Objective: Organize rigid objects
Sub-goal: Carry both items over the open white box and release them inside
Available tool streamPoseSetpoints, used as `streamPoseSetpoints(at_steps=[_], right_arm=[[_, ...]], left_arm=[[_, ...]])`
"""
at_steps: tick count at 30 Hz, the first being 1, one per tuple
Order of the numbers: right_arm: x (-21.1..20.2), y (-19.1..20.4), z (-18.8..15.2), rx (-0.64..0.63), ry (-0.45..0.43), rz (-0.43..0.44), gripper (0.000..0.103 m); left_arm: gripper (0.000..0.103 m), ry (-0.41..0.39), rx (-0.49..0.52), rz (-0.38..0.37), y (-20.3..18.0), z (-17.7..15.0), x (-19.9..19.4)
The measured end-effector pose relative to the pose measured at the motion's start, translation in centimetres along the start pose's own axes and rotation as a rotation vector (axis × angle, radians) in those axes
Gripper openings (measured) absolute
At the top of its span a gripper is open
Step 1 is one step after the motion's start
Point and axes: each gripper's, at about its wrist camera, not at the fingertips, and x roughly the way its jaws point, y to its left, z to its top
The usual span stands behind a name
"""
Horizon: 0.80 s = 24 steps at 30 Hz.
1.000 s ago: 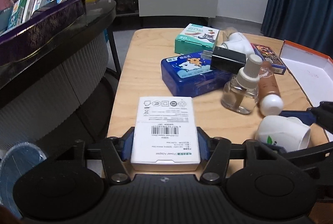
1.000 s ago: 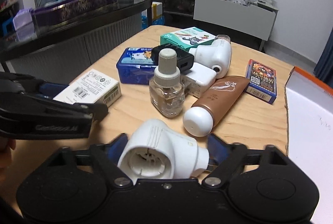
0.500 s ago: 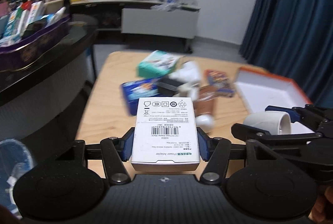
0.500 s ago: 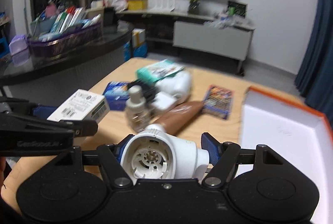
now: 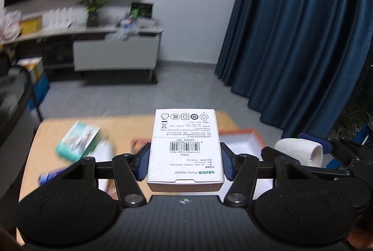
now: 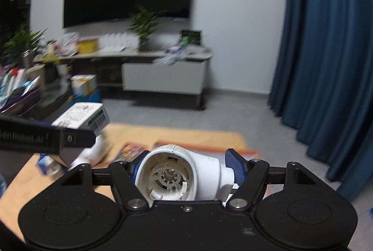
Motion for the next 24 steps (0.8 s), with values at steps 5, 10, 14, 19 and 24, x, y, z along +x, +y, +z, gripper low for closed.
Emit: streamPoseSetpoints(at_steps=[5, 10, 14, 19, 24], right_arm=[[0.8, -2.8, 0.5, 0.020, -0.017, -0.036, 0.084], [2.9, -4.5, -1.0, 0.063, 0.030, -0.018, 0.084], [4.7, -5.0, -2.0, 0.075, 0.075, -0.011, 0.084], [6.7, -5.1, -2.6, 0.069, 0.113, -0.013, 0.084], [8.2, -5.1, -2.8, 0.063, 0.133, -0.012, 0.084]], left_arm=[[0.060, -0.019, -0.018, -0.018, -2.1, -0.8, 1.3], [0.060, 0.053, -0.036, -0.007, -3.1, -3.8, 3.5], [0.060, 0.097, -0.046, 0.009, -3.0, -5.4, 4.8], [0.060, 0.122, -0.046, 0.030, -2.8, -4.8, 7.2], [0.060, 0.131, -0.043, 0.043, -4.4, -4.2, 6.5]])
